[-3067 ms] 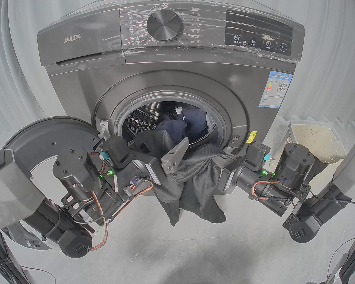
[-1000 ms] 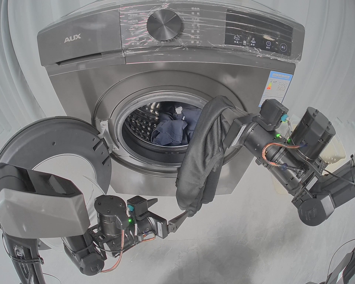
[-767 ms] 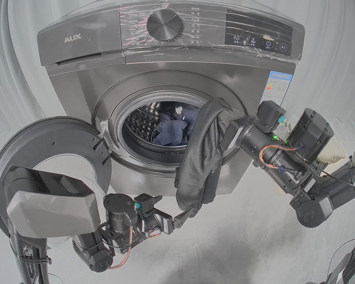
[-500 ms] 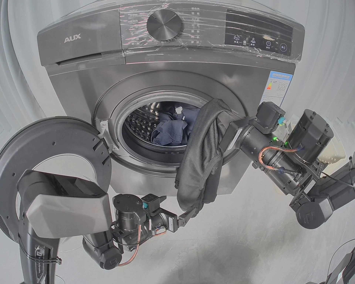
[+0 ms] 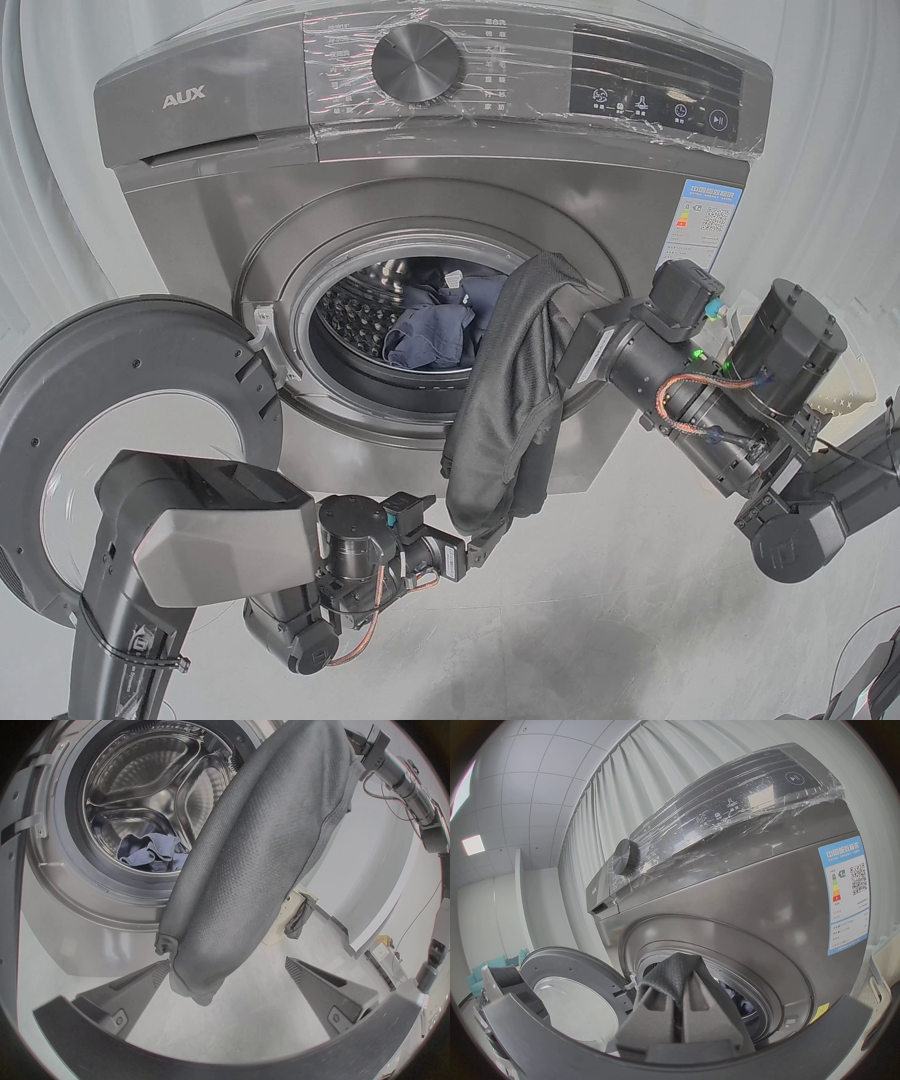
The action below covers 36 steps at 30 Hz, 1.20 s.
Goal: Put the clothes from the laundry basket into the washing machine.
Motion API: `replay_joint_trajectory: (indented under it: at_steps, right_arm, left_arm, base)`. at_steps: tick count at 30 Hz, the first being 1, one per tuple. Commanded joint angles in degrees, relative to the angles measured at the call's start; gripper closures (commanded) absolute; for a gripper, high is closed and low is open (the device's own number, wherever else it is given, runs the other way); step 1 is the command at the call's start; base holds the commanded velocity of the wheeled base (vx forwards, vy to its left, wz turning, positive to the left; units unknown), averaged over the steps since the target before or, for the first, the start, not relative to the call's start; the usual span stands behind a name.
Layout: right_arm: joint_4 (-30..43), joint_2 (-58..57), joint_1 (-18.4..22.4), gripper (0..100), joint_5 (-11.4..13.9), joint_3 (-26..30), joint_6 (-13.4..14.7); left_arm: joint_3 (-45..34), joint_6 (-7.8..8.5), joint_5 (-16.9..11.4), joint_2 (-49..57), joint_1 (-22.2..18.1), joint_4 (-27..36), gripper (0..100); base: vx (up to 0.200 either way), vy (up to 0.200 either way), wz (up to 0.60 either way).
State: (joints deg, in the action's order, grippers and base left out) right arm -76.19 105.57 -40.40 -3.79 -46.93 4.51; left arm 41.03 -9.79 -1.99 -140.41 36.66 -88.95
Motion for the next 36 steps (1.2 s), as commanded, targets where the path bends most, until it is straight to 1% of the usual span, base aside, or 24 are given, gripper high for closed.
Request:
replay_joint_trajectory:
  at_steps: [1, 2, 3, 10, 13, 17, 18, 21, 22, 26, 27, 33, 36]
  right_arm:
    - [-0.01, -0.1, -0.21, 100, -0.08, 0.35, 0.06]
    - [-0.1, -0.1, -0.21, 100, -0.08, 0.62, 0.06]
    - [-0.1, -0.1, -0.21, 100, -0.08, 0.7, 0.15]
    - [-0.19, -0.63, -0.56, 100, -0.25, 1.49, 1.11]
    - [-0.45, -1.16, -0.56, 100, -0.25, 2.29, 1.11]
    - [-0.45, -1.68, -0.47, 100, -0.25, 2.72, 1.11]
    - [-0.45, -2.04, -0.38, 100, -0.25, 2.9, 1.11]
    - [-0.45, -2.12, -0.12, 100, -0.25, 3.25, 1.11]
    - [-0.36, -2.12, 0.23, 100, -0.25, 3.34, 1.11]
    - [-0.36, -2.3, 0.94, 100, -0.43, 4.39, 1.11]
    - [-0.27, -2.3, 1.38, 100, -0.6, 4.92, 1.29]
    - [-0.8, -3.97, 2.34, 100, -0.43, 10.63, 2.08]
    - [-1.59, -4.14, 2.52, 100, -0.08, 13.36, 2.26]
  left_arm:
    - [3.18, 0.38, 0.14, -3.55, -0.89, 0.01, 0]
    - [3.7, 0.38, 0.05, -3.99, -1.15, 0.01, 0]
    - [4.14, 0.38, 0.05, -4.34, -1.24, 0.01, 100]
    - [8.8, 0.3, 0.67, -6.1, -2.47, 0.01, 100]
    - [8.89, 0.3, 0.76, -5.58, -2.91, -0.17, 100]
    - [7.13, 0.21, 0.76, -2.41, -3.35, -0.17, 100]
    - [5.28, -0.05, 0.58, -0.21, -3.35, -0.17, 100]
    - [3.09, -0.05, 0.49, 2.6, -3.26, -0.17, 100]
    - [0.98, 0.12, 0.49, 4.88, -3.26, -0.17, 100]
    - [-2.89, 0.38, 0.41, 10.25, -3.35, -0.17, 100]
    - [-5.09, 0.38, 0.41, 12.88, -3.43, -0.17, 100]
    - [-14.49, 0.38, 0.05, 24.48, -4.4, -0.08, 100]
    - [-16.6, 0.47, -0.47, 28.53, -5.46, -0.08, 100]
  base:
    - [0.0, 0.0, 0.0]
    - [0.0, 0.0, 0.0]
    - [0.0, 0.0, 0.0]
    - [0.0, 0.0, 0.0]
    - [0.0, 0.0, 0.0]
    - [0.0, 0.0, 0.0]
    - [0.0, 0.0, 0.0]
    - [0.0, 0.0, 0.0]
    - [0.0, 0.0, 0.0]
    - [0.0, 0.0, 0.0]
    - [0.0, 0.0, 0.0]
    - [0.0, 0.0, 0.0]
    - [0.0, 0.0, 0.0]
